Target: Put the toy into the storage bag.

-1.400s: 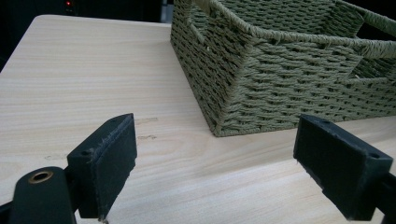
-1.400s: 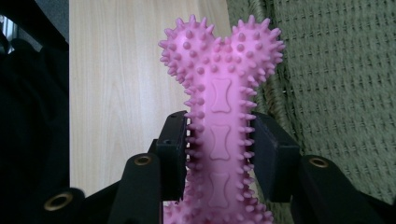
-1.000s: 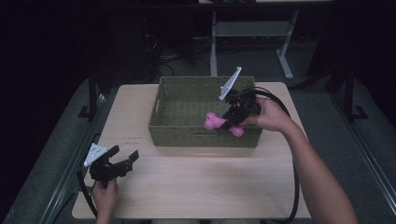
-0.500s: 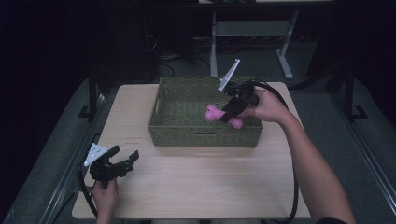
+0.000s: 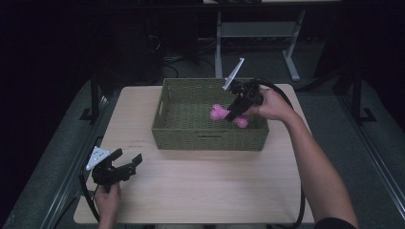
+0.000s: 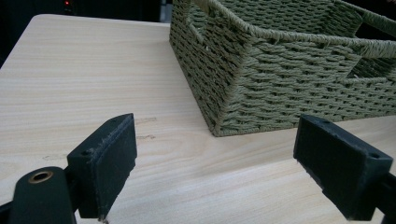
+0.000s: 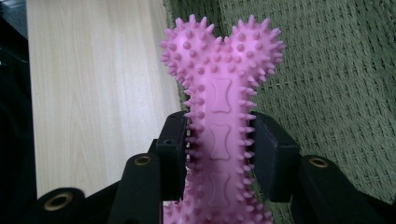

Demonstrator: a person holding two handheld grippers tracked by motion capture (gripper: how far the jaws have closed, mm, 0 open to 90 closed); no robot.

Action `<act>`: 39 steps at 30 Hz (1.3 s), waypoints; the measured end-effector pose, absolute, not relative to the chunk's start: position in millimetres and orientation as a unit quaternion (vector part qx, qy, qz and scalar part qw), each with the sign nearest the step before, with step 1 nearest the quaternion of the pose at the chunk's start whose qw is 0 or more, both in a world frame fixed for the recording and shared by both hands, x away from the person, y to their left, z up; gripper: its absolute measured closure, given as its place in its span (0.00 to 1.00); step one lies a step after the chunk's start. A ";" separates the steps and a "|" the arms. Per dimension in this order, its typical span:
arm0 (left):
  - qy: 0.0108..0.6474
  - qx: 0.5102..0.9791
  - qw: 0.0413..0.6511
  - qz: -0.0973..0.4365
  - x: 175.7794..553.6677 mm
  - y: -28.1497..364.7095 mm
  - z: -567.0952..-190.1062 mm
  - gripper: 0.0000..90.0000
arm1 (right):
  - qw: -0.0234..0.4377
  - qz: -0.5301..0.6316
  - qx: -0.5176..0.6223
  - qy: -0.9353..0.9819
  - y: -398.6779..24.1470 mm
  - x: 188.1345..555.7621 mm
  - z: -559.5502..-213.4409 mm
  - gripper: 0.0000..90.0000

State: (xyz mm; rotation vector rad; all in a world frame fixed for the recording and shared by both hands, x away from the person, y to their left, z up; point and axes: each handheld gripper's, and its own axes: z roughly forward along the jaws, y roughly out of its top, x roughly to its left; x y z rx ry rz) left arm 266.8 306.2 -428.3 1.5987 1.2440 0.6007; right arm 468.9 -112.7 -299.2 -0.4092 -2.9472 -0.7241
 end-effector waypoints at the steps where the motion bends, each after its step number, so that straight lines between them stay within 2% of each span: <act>1: 0.513 0.658 0.493 0.248 266.9 306.1 -428.4 0.14 | 0.039 -0.233 -0.133 -0.963 -112.2 470.6 -300.2 0.64; 39: 0.514 0.656 0.494 0.248 267.1 306.1 -428.7 0.14 | 0.066 -0.213 -0.157 -0.962 -108.9 502.2 -342.5 0.64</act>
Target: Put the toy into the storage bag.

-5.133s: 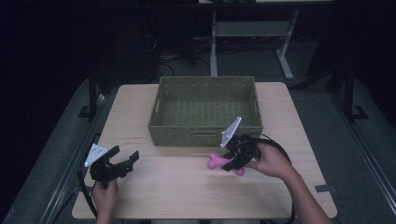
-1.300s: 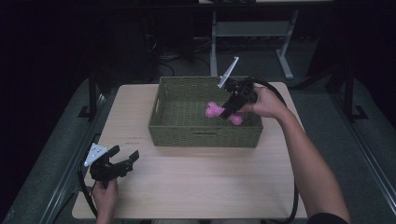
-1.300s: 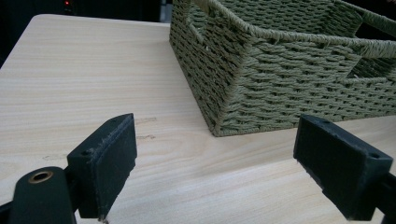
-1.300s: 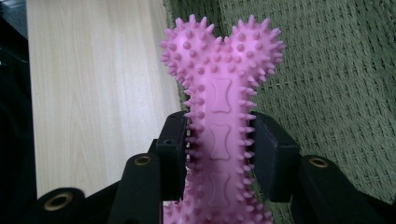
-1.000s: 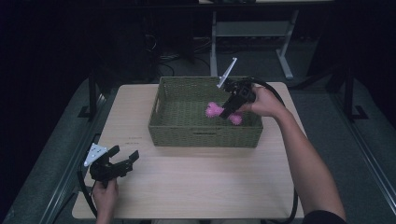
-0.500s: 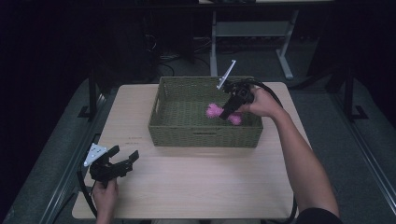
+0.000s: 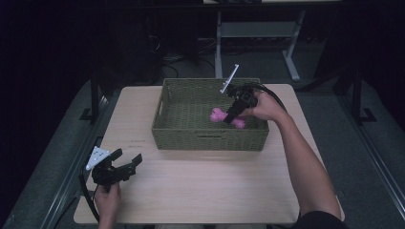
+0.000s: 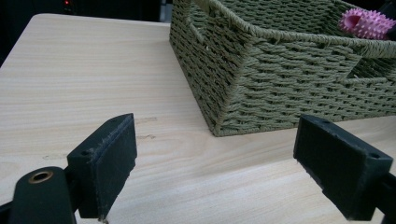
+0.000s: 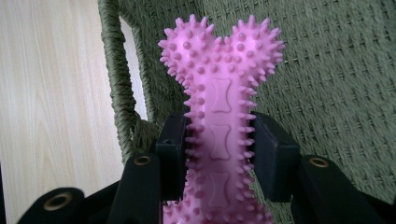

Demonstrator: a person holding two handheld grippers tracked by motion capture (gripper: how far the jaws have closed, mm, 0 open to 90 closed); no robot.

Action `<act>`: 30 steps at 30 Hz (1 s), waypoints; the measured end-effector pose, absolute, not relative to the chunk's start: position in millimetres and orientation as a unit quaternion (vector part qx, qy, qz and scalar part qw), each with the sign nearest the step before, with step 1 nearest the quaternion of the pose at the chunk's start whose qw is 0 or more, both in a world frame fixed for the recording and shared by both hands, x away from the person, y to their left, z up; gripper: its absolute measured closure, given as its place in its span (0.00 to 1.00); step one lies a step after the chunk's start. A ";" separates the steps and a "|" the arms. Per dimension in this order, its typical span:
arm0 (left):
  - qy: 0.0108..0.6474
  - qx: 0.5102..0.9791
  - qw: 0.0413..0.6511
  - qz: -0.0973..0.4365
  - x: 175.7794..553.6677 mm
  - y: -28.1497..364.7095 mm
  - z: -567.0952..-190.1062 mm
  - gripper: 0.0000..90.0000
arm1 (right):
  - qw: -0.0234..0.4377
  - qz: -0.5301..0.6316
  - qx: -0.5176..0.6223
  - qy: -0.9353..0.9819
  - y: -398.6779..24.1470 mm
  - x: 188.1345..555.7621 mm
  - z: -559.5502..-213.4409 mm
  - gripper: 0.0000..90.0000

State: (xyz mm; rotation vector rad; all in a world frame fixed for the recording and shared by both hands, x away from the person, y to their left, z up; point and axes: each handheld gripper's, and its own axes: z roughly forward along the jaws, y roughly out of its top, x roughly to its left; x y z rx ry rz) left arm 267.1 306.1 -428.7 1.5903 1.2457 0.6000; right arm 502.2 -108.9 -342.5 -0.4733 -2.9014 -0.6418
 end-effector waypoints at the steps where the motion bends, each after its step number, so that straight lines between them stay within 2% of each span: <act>1: 0.513 0.658 0.493 0.247 267.1 306.5 -428.6 0.14 | 0.068 -0.211 -0.159 -0.962 -108.3 502.4 -343.9 0.64; 30: 0.512 0.658 0.493 0.246 266.9 305.7 -428.6 0.14 | 0.077 -0.195 -0.169 -0.963 -106.8 507.3 -367.7 0.64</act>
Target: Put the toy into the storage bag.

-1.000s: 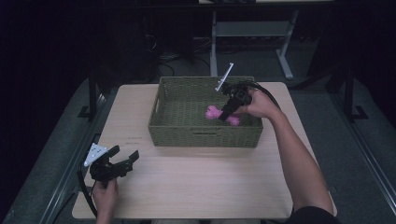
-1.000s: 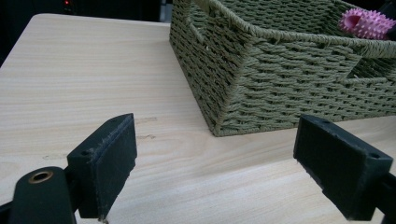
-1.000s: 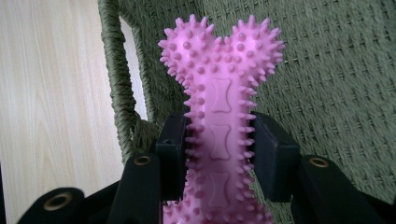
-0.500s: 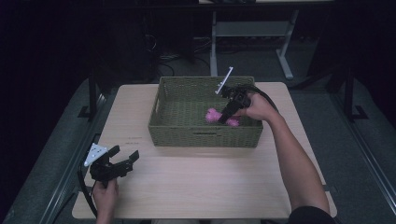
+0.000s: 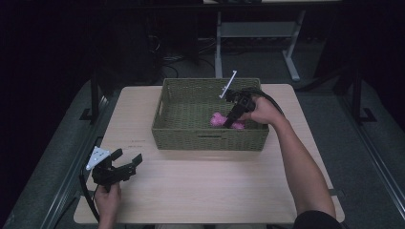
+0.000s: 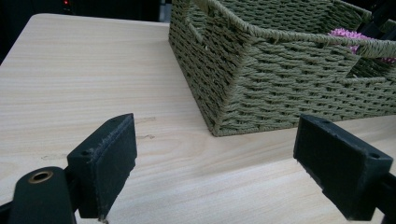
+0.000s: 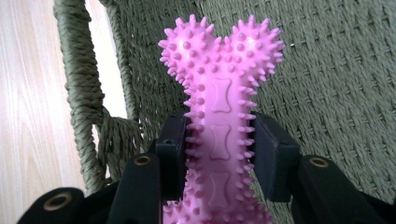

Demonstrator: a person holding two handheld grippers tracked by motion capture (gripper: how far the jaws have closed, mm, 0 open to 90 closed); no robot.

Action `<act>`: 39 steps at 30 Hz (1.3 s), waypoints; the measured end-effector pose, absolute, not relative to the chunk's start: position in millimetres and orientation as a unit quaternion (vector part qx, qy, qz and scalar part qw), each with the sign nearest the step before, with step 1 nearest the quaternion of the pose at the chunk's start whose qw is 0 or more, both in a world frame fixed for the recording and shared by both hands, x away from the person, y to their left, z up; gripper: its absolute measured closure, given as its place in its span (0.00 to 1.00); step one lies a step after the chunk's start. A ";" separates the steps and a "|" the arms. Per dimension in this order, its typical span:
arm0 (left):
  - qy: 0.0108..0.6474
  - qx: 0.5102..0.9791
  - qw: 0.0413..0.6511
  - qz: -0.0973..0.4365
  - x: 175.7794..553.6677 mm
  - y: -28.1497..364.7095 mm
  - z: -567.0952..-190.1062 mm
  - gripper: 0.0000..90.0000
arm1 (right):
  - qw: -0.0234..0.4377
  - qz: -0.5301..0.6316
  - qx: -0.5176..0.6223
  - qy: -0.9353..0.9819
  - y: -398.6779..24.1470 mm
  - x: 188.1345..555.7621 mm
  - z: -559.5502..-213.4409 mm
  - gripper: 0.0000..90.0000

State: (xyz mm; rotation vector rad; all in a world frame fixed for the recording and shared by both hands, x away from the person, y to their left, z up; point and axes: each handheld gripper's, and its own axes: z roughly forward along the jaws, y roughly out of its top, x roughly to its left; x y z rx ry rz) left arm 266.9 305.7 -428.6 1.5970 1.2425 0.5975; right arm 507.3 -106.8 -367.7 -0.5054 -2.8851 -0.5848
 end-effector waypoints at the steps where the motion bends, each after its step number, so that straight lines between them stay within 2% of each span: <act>1: 0.512 0.659 0.493 0.246 266.8 305.7 -428.6 0.14 | 0.078 -0.195 -0.169 -0.963 -106.8 507.4 -368.1 0.64; 39: 0.510 0.660 0.493 0.246 266.8 304.2 -428.4 0.14 | 0.087 -0.182 -0.178 -0.963 -108.4 505.0 -391.1 0.64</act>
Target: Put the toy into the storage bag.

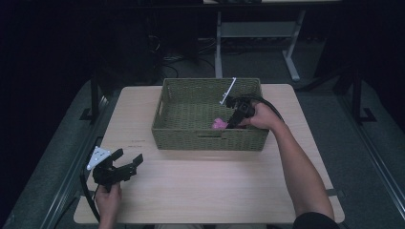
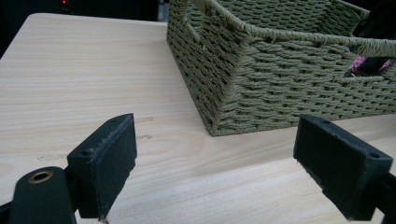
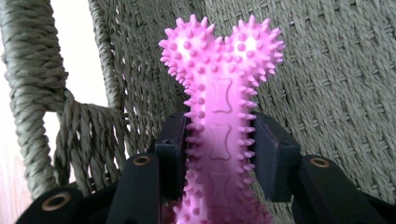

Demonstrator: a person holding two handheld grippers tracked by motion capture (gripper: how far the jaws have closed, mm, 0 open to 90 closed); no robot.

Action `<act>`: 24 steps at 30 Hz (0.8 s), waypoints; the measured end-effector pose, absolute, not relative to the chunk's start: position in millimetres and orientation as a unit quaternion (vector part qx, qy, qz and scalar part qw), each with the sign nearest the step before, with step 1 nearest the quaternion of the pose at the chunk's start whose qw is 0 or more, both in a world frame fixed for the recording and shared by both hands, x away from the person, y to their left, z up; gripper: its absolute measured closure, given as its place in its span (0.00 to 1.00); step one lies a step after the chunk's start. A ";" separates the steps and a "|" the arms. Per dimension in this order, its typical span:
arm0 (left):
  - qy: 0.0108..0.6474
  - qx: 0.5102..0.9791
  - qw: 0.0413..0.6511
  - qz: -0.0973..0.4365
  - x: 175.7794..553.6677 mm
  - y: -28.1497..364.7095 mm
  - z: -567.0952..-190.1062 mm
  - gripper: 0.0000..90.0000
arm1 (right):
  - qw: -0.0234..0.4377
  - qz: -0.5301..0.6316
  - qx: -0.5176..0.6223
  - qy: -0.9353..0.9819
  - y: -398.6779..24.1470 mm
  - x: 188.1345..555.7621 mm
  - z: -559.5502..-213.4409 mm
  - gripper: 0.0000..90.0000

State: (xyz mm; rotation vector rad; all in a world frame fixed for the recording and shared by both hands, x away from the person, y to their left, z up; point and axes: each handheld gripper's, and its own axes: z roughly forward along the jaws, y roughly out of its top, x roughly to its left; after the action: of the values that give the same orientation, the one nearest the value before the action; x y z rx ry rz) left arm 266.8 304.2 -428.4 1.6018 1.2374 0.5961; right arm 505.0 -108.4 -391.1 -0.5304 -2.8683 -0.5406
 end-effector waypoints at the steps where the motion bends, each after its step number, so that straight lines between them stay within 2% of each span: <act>1: 0.510 0.660 0.493 0.246 266.8 304.2 -428.4 0.14 | 0.087 -0.182 -0.178 -0.963 -108.4 505.0 -391.1 0.64; 4: 0.512 0.658 0.494 0.247 266.2 305.2 -428.1 0.14 | 0.087 -0.185 -0.180 -0.962 -105.9 505.3 -391.5 0.63; 8: 0.511 0.659 0.494 0.247 266.2 304.9 -428.0 0.14 | 0.080 -0.201 -0.188 -0.958 -104.9 505.8 -387.2 0.56; 24: 0.509 0.661 0.493 0.247 266.5 302.9 -428.6 0.14 | 0.059 -0.212 -0.190 -0.957 -112.6 497.1 -372.5 0.50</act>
State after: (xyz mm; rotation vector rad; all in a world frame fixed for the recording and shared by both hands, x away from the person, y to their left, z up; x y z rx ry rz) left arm 266.5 302.9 -428.6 1.6038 1.2345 0.5993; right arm 497.1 -112.6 -372.5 -0.5741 -2.8975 -0.6434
